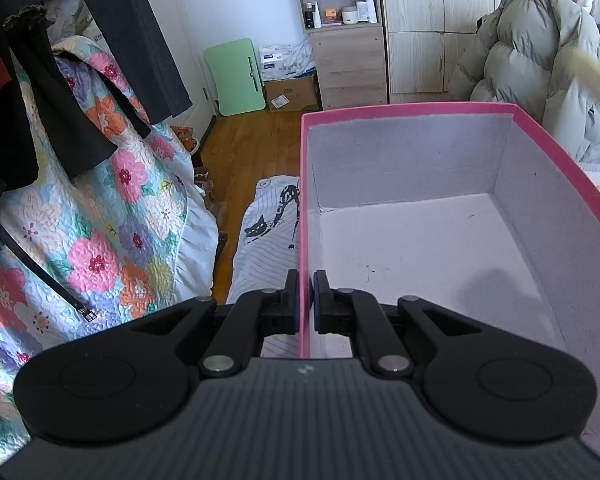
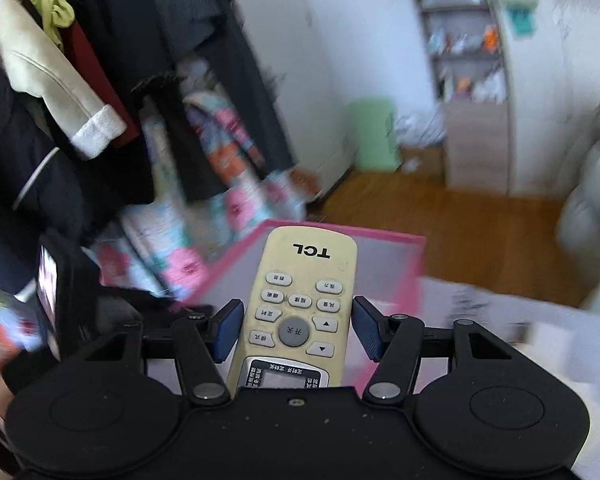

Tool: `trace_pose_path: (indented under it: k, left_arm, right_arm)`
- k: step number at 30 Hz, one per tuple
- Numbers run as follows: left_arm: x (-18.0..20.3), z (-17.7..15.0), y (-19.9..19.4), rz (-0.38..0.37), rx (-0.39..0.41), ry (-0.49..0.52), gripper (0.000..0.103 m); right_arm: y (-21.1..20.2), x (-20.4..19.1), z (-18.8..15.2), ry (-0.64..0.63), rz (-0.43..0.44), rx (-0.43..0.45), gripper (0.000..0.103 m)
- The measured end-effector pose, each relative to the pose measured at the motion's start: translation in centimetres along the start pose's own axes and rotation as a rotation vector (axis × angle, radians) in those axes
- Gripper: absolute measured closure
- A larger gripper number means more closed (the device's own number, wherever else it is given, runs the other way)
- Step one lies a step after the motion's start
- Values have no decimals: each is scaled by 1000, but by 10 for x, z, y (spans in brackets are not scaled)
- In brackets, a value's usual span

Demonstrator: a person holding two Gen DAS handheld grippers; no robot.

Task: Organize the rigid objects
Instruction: 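Carry the TCL remote into the pink box and release it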

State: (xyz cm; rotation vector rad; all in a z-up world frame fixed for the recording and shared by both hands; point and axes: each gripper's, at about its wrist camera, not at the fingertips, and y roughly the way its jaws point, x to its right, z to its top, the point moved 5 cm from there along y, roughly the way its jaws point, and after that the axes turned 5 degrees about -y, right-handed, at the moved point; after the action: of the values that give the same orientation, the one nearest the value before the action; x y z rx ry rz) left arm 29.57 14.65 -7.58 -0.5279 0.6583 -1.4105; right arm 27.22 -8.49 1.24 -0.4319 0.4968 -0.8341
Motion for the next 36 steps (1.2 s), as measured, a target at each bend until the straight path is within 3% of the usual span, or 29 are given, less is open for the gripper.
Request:
trace_pose_path:
  k: [5, 10, 21, 24, 26, 31, 34, 36]
  left_arm:
    - [0, -1, -1, -2, 4, -5, 98]
    - [0, 0, 0, 2, 3, 3, 98]
    - [6, 1, 2, 24, 1, 38, 96]
    - [7, 1, 2, 31, 3, 43, 96]
    - [9, 0, 1, 31, 5, 49, 96]
    - [10, 0, 0, 35, 6, 50, 96]
    - [9, 1, 0, 33, 6, 49, 96]
    - [9, 1, 0, 38, 5, 54, 96]
  right_arm:
    - [83, -2, 23, 115, 106, -152, 38]
    - [165, 8, 1, 270, 75, -292, 38]
    - [223, 23, -38, 568, 88, -347, 39]
    - [214, 21, -37, 563, 107, -368, 37]
    - [196, 18, -27, 504, 109, -336, 37]
    - [121, 7, 1, 315, 50, -199, 35]
    - [69, 2, 6, 229, 44, -105, 34]
    - [34, 6, 5, 185, -9, -46, 34]
